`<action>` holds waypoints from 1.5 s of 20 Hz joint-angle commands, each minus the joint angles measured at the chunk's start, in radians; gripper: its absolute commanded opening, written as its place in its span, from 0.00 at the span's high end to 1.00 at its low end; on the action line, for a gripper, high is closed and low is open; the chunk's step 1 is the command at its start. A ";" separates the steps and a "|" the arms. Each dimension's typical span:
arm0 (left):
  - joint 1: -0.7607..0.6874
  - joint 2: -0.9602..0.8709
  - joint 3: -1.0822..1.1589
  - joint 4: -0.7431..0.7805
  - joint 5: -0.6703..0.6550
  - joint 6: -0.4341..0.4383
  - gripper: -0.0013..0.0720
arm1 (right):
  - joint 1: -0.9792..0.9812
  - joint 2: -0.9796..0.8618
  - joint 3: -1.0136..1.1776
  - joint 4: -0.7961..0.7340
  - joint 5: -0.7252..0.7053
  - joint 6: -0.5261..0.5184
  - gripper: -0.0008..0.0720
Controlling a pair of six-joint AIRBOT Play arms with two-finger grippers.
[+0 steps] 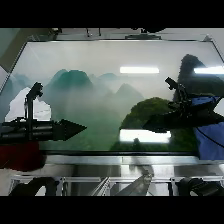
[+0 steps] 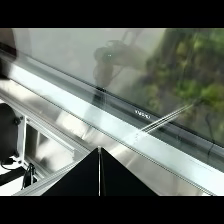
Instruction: Fold the shirts.
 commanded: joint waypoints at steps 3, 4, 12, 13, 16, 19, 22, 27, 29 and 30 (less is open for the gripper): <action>0.000 0.001 -0.001 0.000 0.000 0.000 0.98 | 0.001 0.000 0.000 0.000 0.000 0.000 0.96; 0.000 0.001 -0.001 0.000 0.000 0.000 0.98 | 0.001 0.000 0.000 0.000 0.000 0.000 0.96; 0.000 0.001 -0.001 0.000 0.000 0.000 0.98 | 0.001 0.000 0.000 0.000 0.000 0.000 0.96; 0.000 0.001 -0.001 0.000 0.000 0.000 0.98 | 0.001 0.000 0.000 0.000 0.000 0.000 0.96; 0.000 0.001 -0.001 -0.003 0.001 0.000 0.98 | 0.001 0.000 0.000 0.000 0.000 0.000 0.96; 0.000 0.001 -0.001 -0.003 0.001 0.000 0.98 | 0.001 0.000 0.000 0.000 0.000 0.000 0.96; 0.000 0.001 -0.001 -0.003 0.010 0.000 0.98 | 0.001 0.000 0.000 0.000 0.000 0.000 0.96; 0.000 0.001 -0.001 -0.008 0.186 0.000 0.98 | 0.001 -0.001 0.000 0.000 -0.007 0.000 0.96; 0.003 0.000 0.000 -0.002 0.282 0.000 0.98 | 0.001 -0.008 0.000 0.000 -0.065 0.000 0.96; 0.012 -0.002 0.003 0.009 0.328 0.011 0.98 | 0.001 -0.012 0.000 0.000 -0.078 0.000 0.96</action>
